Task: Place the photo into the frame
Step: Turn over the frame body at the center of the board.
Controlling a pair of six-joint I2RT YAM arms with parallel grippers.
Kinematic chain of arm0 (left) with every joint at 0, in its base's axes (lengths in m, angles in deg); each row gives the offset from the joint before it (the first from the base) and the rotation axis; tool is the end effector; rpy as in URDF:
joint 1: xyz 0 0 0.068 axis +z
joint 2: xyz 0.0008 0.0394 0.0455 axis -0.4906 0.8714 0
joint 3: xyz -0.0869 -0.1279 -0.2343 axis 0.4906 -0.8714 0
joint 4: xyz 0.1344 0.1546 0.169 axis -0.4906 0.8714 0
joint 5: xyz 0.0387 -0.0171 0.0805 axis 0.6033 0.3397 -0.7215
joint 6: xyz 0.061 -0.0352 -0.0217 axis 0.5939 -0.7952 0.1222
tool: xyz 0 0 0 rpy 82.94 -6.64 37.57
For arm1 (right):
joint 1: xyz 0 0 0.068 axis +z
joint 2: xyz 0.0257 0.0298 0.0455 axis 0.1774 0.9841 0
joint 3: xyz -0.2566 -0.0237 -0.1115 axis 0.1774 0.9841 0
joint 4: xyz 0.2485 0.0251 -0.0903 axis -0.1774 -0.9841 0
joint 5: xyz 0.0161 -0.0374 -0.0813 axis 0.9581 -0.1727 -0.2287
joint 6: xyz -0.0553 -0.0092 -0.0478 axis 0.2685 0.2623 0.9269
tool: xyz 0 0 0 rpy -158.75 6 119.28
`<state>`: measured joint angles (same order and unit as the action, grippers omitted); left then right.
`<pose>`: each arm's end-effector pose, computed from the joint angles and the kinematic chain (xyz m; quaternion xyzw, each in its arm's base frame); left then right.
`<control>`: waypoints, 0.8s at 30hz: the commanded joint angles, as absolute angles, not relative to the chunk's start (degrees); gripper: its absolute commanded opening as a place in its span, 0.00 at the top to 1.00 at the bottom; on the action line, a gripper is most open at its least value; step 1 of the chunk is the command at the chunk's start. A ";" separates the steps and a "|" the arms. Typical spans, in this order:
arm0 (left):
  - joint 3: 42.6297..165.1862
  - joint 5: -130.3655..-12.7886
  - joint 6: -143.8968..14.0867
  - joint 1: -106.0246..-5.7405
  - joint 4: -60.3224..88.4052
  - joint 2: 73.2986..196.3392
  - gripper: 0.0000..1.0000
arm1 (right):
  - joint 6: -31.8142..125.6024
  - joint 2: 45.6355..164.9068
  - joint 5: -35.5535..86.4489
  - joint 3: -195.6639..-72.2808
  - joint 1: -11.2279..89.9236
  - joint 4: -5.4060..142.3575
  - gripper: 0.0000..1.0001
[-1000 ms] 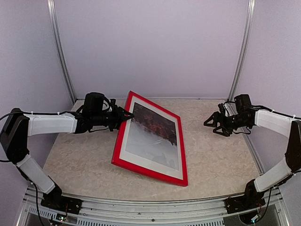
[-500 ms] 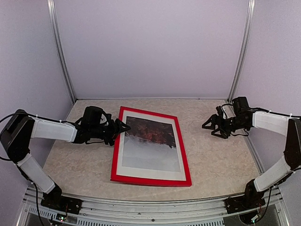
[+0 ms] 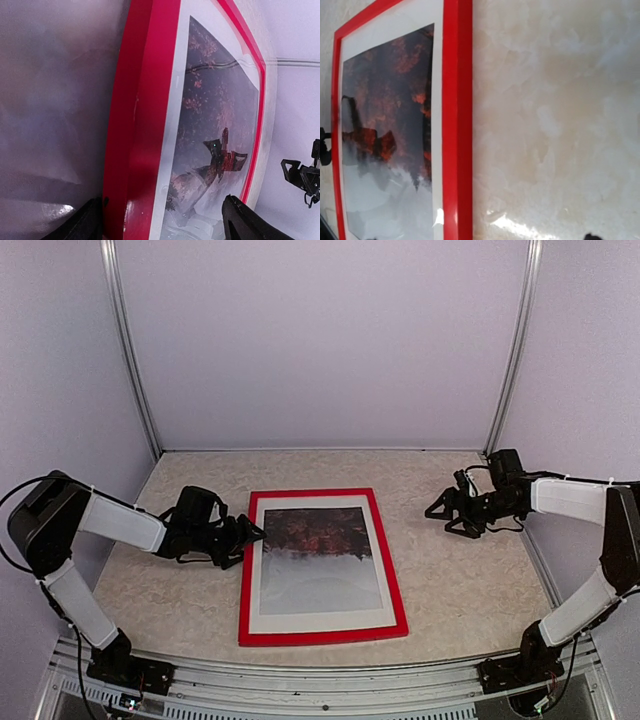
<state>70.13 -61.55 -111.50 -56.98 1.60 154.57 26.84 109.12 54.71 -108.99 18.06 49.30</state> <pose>0.2831 -0.1698 0.1199 -0.1760 0.8877 -0.3786 0.1941 0.3004 0.0785 0.1940 0.0528 0.9060 0.3747 0.1896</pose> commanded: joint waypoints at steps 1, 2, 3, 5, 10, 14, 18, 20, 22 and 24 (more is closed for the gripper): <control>70.35 -66.83 -107.02 -55.86 3.55 153.98 0.19 | 27.52 109.47 52.57 -108.82 19.28 49.42 0.11; 70.78 -68.41 -105.88 -55.78 5.16 153.57 0.18 | 27.87 109.26 51.74 -108.88 19.43 49.12 0.11; 71.48 -70.05 -104.73 -55.75 7.05 153.22 0.18 | 28.20 109.08 50.79 -109.07 19.47 48.67 0.11; 72.92 -74.28 -102.08 -55.77 11.44 151.91 0.17 | 29.22 108.37 48.35 -109.71 19.66 47.50 0.11; 77.25 -87.90 -94.36 -56.59 20.37 146.25 0.11 | 32.69 105.21 38.91 -112.26 20.10 43.62 0.11; 81.10 -98.66 -86.67 -57.88 23.91 140.68 0.08 | 35.54 102.74 32.44 -113.93 20.80 42.42 0.10; 83.07 -105.79 -80.31 -57.87 24.32 137.09 0.05 | 37.14 101.14 26.77 -114.76 22.76 43.08 0.04; 83.33 -108.65 -78.21 -57.86 24.32 135.49 0.05 | 38.05 100.70 23.42 -115.52 24.36 43.22 0.01; 83.37 -110.14 -77.08 -57.84 24.32 133.45 0.04 | 38.94 100.09 20.52 -116.27 25.56 43.32 0.00; 83.86 -109.62 -77.01 -57.58 25.38 130.88 0.04 | 39.68 99.05 18.81 -116.97 26.01 43.36 0.01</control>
<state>82.61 -104.46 -81.79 -57.70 22.30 134.61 36.93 101.57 26.12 -114.70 24.46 43.92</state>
